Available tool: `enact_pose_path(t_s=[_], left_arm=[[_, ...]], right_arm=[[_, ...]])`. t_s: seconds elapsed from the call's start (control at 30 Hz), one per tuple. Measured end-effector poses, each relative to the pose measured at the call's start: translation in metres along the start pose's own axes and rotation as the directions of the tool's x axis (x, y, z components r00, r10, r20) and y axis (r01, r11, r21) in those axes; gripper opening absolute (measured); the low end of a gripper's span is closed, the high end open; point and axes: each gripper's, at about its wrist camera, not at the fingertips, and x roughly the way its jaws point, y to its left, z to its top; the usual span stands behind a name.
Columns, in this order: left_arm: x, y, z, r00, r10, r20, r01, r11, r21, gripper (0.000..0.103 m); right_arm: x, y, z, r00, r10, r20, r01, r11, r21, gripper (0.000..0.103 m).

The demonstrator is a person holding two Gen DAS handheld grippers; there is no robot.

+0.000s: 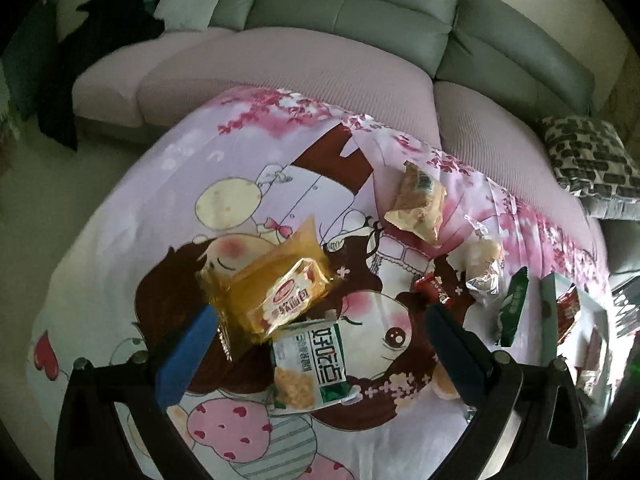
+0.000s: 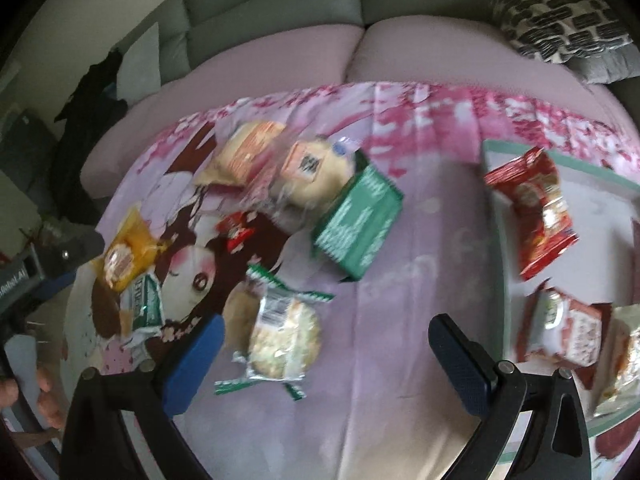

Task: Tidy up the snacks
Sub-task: 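Close the right tool on the clear round biscuit pack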

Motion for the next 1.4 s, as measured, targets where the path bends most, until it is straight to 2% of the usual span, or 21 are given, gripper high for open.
enact_pose_path(t_s=[0.17,0.4,0.53,0.77,0.8,0.87,0.97,1.13,1.4], left_arm=[[0.002,-0.019,-0.001,0.996,-0.087,-0.013,0.088,0.995,0.046,0.103],[0.024,-0.064,-0.01,0.981,-0.159,-0.108,0.172,0.976,0.135,0.103],[0.035,-0.074,-0.015,0.981,-0.128,-0.147,0.151,0.976,0.159,0.103],[0.039,-0.061,-0.014,0.984,-0.085,-0.155,0.103,0.989,0.11,0.103],[0.04,-0.06,-0.014,0.984,-0.081,-0.156,0.099,0.989,0.108,0.103],[0.04,-0.06,-0.014,0.985,-0.077,-0.156,0.095,0.989,0.109,0.103],[0.04,-0.061,-0.014,0.985,-0.074,-0.155,0.093,0.989,0.118,0.103],[0.04,-0.065,-0.015,0.985,-0.069,-0.156,0.09,0.987,0.133,0.103],[0.037,-0.065,-0.014,0.986,-0.081,-0.145,0.101,0.985,0.137,0.103]], right_arm=[[0.012,0.005,-0.005,0.999,-0.017,-0.043,0.017,1.0,-0.013,0.1],[0.024,0.001,-0.008,0.997,-0.007,-0.075,0.007,1.0,0.0,0.091],[0.029,0.002,-0.009,0.996,-0.007,-0.083,0.007,1.0,-0.004,0.087],[0.031,0.009,-0.011,0.995,-0.037,-0.088,0.034,0.999,-0.037,0.084],[0.031,0.01,-0.011,0.996,-0.032,-0.086,0.028,0.999,-0.041,0.082],[0.029,0.012,-0.011,0.996,-0.01,-0.086,0.006,0.999,-0.045,0.069],[0.029,0.013,-0.011,0.996,0.013,-0.091,-0.017,0.999,-0.043,0.06],[0.028,0.01,-0.01,0.995,0.023,-0.093,-0.026,0.999,-0.027,0.056],[0.013,-0.004,-0.005,0.997,0.033,-0.069,-0.033,0.999,0.011,0.055]])
